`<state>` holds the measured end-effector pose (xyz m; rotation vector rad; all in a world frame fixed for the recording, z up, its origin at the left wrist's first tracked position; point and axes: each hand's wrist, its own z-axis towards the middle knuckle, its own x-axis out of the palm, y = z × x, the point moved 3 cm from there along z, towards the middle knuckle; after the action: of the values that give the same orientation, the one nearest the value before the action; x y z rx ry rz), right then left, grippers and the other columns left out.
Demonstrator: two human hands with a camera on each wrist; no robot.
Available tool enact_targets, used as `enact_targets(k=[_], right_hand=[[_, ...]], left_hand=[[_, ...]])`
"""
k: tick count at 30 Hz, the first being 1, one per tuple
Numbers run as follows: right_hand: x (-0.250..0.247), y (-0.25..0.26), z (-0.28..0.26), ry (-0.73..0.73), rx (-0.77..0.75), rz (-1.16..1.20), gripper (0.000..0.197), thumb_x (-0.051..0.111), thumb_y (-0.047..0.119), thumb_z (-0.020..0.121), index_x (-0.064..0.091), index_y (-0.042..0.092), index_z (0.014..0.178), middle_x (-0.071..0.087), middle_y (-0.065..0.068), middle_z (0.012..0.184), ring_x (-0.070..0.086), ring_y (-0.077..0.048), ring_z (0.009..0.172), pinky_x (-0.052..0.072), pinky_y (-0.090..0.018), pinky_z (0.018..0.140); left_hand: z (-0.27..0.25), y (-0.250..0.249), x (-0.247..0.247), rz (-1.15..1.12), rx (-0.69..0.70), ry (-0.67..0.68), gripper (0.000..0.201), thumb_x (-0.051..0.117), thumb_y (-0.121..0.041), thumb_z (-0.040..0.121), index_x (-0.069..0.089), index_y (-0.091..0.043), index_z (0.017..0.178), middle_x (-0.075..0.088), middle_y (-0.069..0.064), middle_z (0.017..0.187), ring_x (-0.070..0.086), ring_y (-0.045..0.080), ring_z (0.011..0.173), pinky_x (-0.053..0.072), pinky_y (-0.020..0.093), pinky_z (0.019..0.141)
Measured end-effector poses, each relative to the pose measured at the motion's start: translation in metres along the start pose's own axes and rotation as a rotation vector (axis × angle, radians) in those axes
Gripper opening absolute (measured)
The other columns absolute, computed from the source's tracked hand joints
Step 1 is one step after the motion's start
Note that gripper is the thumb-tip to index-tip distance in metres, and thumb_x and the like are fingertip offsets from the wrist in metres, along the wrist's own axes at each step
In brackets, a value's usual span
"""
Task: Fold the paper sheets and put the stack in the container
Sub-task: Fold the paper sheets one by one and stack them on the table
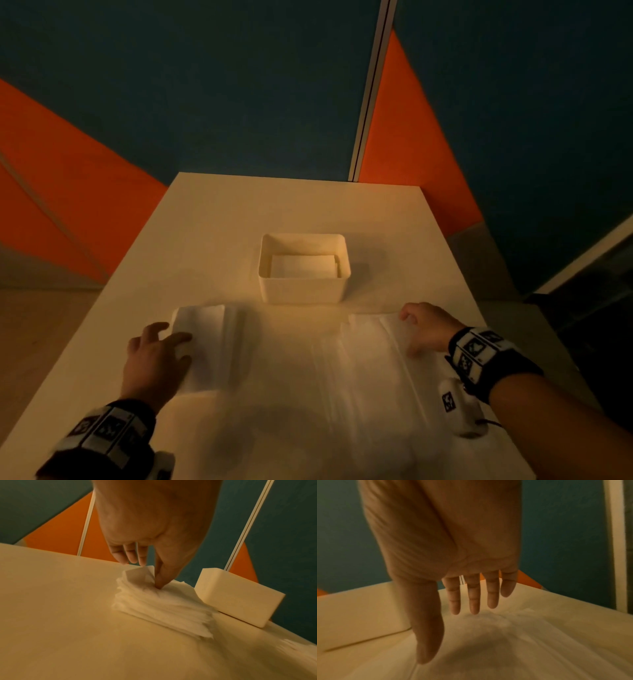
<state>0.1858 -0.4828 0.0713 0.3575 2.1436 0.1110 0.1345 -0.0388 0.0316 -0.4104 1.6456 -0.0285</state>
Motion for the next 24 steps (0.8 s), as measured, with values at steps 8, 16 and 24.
enact_targets(k=[8,16,24], right_hand=[[0.01,0.034,0.011,0.012,-0.111,-0.358,0.067,0.084,0.03,0.064,0.047,0.034,0.12,0.04,0.004,0.128,0.039,-0.026,0.121,0.036,-0.042,0.098],[0.011,0.029,0.008,0.014,-0.136,-0.362,0.043,0.085,0.037,0.06,0.053,0.033,0.088,0.052,0.007,0.109,0.049,-0.02,0.106,0.04,-0.036,0.093],[0.009,0.027,0.0,0.062,-0.12,-0.3,0.032,0.08,0.033,0.067,0.049,0.026,0.07,0.061,0.005,0.092,0.053,-0.016,0.085,0.034,-0.04,0.098]], left_hand=[[-0.005,-0.011,-0.004,0.051,-0.086,0.013,0.036,0.067,-0.032,0.081,0.064,-0.031,0.116,0.037,0.007,0.141,0.031,0.037,0.124,0.042,0.049,0.095],[-0.007,-0.014,-0.005,0.073,-0.085,0.025,0.037,0.062,-0.036,0.084,0.06,-0.034,0.121,0.033,0.005,0.144,0.026,0.035,0.127,0.039,0.047,0.099],[-0.007,-0.018,-0.008,0.128,-0.042,0.006,0.04,0.061,-0.034,0.083,0.058,-0.034,0.122,0.03,0.004,0.145,0.025,0.032,0.128,0.037,0.046,0.098]])
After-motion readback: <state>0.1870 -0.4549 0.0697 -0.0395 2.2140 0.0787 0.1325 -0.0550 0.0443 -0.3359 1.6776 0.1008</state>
